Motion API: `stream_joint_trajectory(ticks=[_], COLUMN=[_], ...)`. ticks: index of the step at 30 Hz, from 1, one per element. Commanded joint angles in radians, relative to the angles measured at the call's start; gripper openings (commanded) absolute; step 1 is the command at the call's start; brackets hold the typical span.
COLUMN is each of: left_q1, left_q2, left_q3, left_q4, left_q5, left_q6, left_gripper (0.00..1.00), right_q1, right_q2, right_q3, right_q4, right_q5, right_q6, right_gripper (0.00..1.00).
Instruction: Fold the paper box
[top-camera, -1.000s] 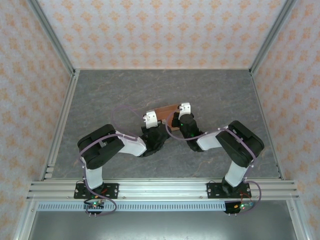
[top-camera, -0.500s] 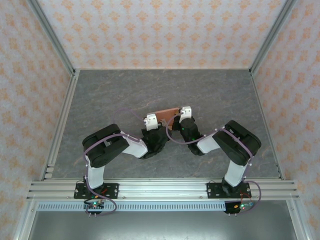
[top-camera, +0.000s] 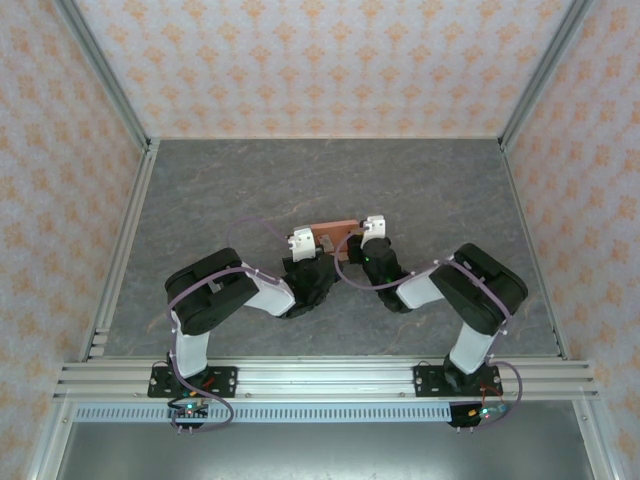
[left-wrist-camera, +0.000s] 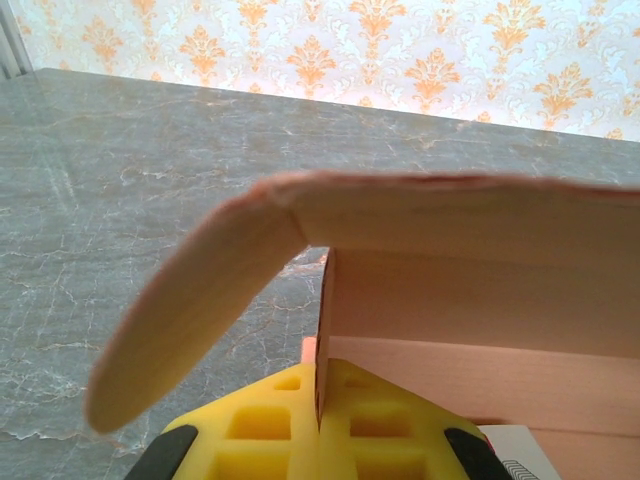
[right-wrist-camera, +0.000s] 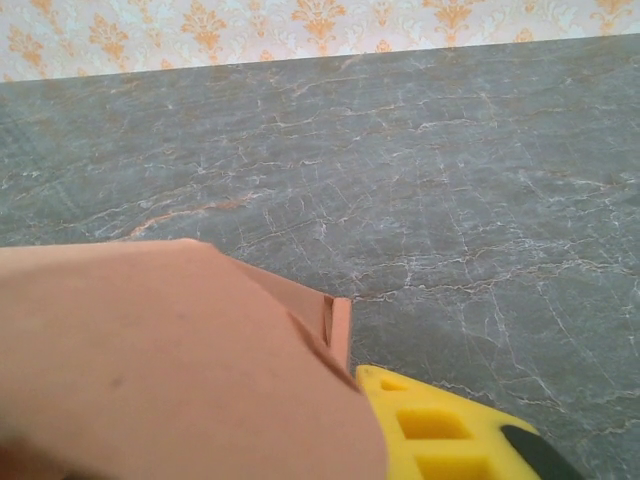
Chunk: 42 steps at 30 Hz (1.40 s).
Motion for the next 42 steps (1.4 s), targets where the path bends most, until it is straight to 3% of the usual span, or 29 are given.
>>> stream_joint_trajectory(ticks=[1,9,22,31,36,42], left_q1=[0.004,0.004,-0.005,-0.019,-0.019,-0.019], left_q2=[0.017,0.006,-0.032,-0.072,-0.071,-0.059], left_q3=[-0.025,-0.024,-0.024,-0.034,-0.038,-0.035], left_q4=[-0.092,-0.109,-0.132,-0.137,-0.137,-0.135], left_q5=[-0.079,-0.087,-0.092,-0.099,-0.102,-0.099], left_q6=[-0.001,-0.003,-0.013,-0.007,-0.005,-0.004], left_gripper=[0.01,0.02,0.08,0.18,0.17,0.16], right_q1=[-0.009,-0.011,-0.011,-0.011,-0.010,-0.023], right_q2=[-0.061,-0.177,-0.419,-0.500,-0.530,-0.575], right_q3=[-0.021,-0.056,-0.080,-0.002,0.047,0.167], right_q4=[-0.084,-0.206,-0.447,-0.604,-0.666,-0.806], right_q5=[0.049,0.013,-0.006,0.003,-0.044,-0.117], right_q6=[0.026,0.082,0.116,0.104,0.101,0.130], right_gripper=[0.28,0.39,0.41,0.41,0.42,0.50])
